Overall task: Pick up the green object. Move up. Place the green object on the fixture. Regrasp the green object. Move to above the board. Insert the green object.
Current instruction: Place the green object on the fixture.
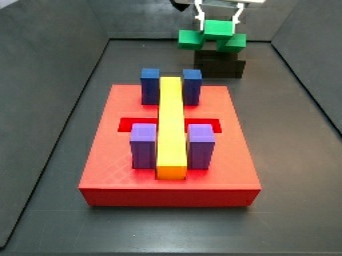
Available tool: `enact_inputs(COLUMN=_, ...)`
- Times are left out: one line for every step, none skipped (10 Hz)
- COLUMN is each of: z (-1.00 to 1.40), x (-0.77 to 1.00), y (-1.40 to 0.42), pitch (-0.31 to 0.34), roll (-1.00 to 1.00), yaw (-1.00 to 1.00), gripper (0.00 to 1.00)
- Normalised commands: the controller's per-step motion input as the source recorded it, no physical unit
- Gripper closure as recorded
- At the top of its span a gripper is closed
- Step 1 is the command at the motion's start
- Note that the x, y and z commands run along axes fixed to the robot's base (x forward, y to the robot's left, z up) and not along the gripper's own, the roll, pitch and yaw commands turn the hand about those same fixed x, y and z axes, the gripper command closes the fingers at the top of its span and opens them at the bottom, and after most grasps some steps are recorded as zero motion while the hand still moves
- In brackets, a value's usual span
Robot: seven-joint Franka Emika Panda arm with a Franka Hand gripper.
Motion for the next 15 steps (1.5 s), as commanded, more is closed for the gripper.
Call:
enact_inputs(z=0.00, x=0.68, y=-0.11, pitch=0.534, roll=0.73, yaw=0.00, gripper=1.00)
enact_inputs(z=0.00, x=0.60, y=-0.08, pitch=0.274, roll=0.41, yaw=0.00, gripper=1.00)
enact_inputs(z=-0.01, x=0.40, y=-0.06, pitch=-0.140, roll=0.00, yaw=0.00, gripper=1.00)
enact_inputs(z=0.05, x=0.07, y=0.00, pitch=-0.837, roll=-0.19, yaw=-0.02, gripper=1.00)
enact_inputs(z=0.00, x=-0.06, y=0.00, pitch=-1.000, roll=-0.32, yaw=-0.04, gripper=1.00)
enact_inputs(z=0.00, x=-0.06, y=0.00, pitch=-1.000, roll=-0.37, yaw=0.00, gripper=1.00)
enact_inputs(z=0.00, x=-0.07, y=-0.02, pitch=-0.537, roll=0.00, yaw=0.02, gripper=1.00)
enact_inputs(z=-0.03, x=-0.05, y=0.00, pitch=-0.257, roll=0.16, yaw=0.00, gripper=1.00)
enact_inputs(z=-0.19, x=-0.01, y=0.00, pitch=-0.174, roll=0.34, yaw=0.02, gripper=1.00)
enact_inputs(z=-0.39, x=0.05, y=0.00, pitch=0.000, roll=0.60, yaw=0.04, gripper=1.00)
enact_inputs(z=-0.48, x=0.14, y=0.00, pitch=0.194, roll=0.50, yaw=0.00, gripper=1.00)
enact_inputs(z=-0.31, x=0.03, y=0.00, pitch=0.143, roll=0.16, yaw=-0.01, gripper=1.00)
enact_inputs(z=-0.27, x=0.00, y=0.00, pitch=0.000, roll=0.00, yaw=0.00, gripper=1.00)
enact_inputs(z=-0.10, x=0.00, y=0.00, pitch=0.000, roll=-0.01, yaw=0.00, gripper=1.00)
enact_inputs(z=-0.13, x=0.00, y=0.00, pitch=0.000, roll=0.00, yaw=-0.03, gripper=1.00)
